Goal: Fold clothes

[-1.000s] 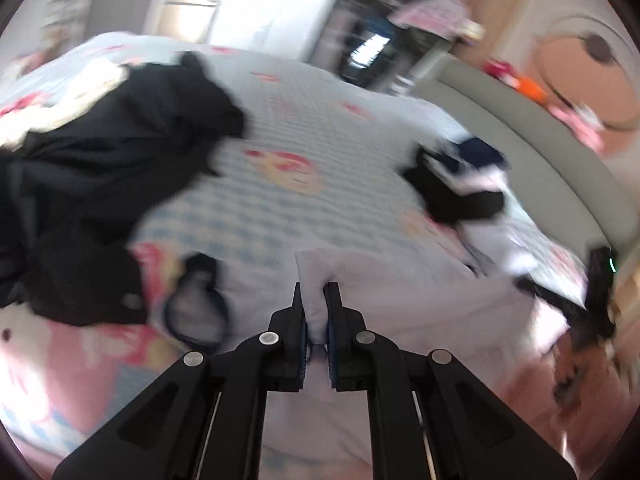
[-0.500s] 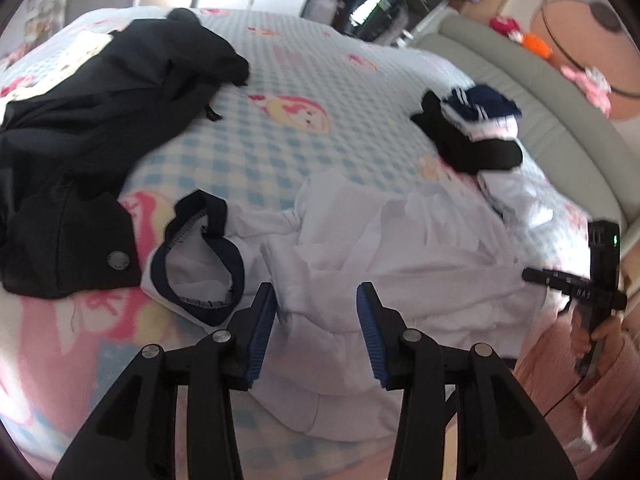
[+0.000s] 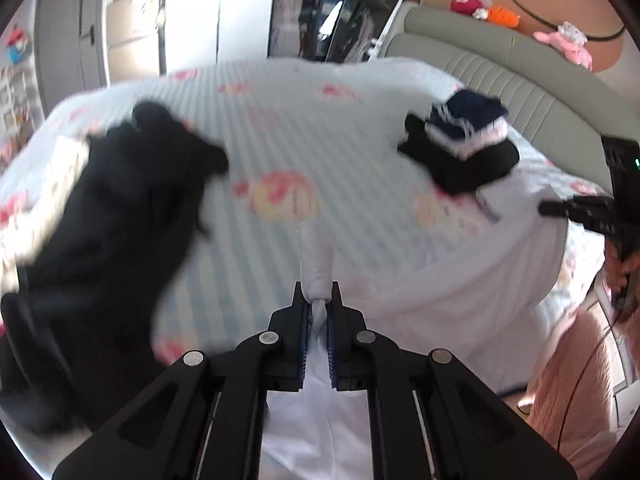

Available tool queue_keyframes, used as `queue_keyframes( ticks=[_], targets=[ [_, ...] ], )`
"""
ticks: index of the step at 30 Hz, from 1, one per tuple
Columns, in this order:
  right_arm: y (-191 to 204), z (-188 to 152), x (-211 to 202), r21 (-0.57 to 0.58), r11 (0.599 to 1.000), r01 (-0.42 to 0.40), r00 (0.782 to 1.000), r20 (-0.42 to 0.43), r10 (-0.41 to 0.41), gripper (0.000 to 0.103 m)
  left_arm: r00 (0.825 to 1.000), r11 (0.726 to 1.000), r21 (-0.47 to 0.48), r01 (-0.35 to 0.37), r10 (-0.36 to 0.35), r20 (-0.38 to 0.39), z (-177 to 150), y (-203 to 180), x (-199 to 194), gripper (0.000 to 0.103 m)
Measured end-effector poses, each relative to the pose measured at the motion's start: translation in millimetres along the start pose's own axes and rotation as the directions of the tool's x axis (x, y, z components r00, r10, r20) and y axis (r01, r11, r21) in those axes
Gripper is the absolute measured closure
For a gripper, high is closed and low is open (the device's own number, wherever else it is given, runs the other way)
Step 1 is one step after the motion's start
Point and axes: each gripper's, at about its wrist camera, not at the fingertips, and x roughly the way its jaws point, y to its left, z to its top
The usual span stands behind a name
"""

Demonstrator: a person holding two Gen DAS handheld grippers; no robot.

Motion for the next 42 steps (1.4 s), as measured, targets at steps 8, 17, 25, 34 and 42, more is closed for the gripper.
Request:
queue_keyframes(
  ticks=[8, 17, 25, 34, 42],
  targets=[
    [-34.9, 150.3, 4.0, -0.001, 0.987, 0.158, 0.97, 0.187, -0.155, 0.1, 0.987, 0.992, 0.039, -0.12, 0.115, 0.116, 131.5, 22.6, 15.9, 0.095],
    [-83.7, 209.4, 119.0, 0.026, 0.963, 0.267, 0.96, 0.086, -0.268, 0.1, 0.987, 0.986, 0.042, -0.161, 0.162, -0.023, 181.3, 54.7, 147.6, 0.095],
    [-144.5, 173.6, 265.1, 0.089, 0.951, 0.297, 0.95, -0.126, -0.285, 0.1, 0.96, 0.983, 0.013, -0.186, 0.184, -0.211, 157.2, 88.7, 289.7, 0.095],
    [-157.8, 146.8, 332.2, 0.069, 0.951, 0.302, 0.914, -0.305, -0.268, 0.098, 0.879, 0.963, 0.075, -0.257, 0.265, -0.397, 138.0, 97.8, 360.2, 0.066],
    [-162.1, 196.5, 222.6, 0.174, 0.955, 0.241, 0.963, -0.168, -0.212, 0.069, 0.943, 0.976, -0.009, -0.218, 0.208, -0.26, 185.0, 86.3, 253.4, 0.047]
  ],
)
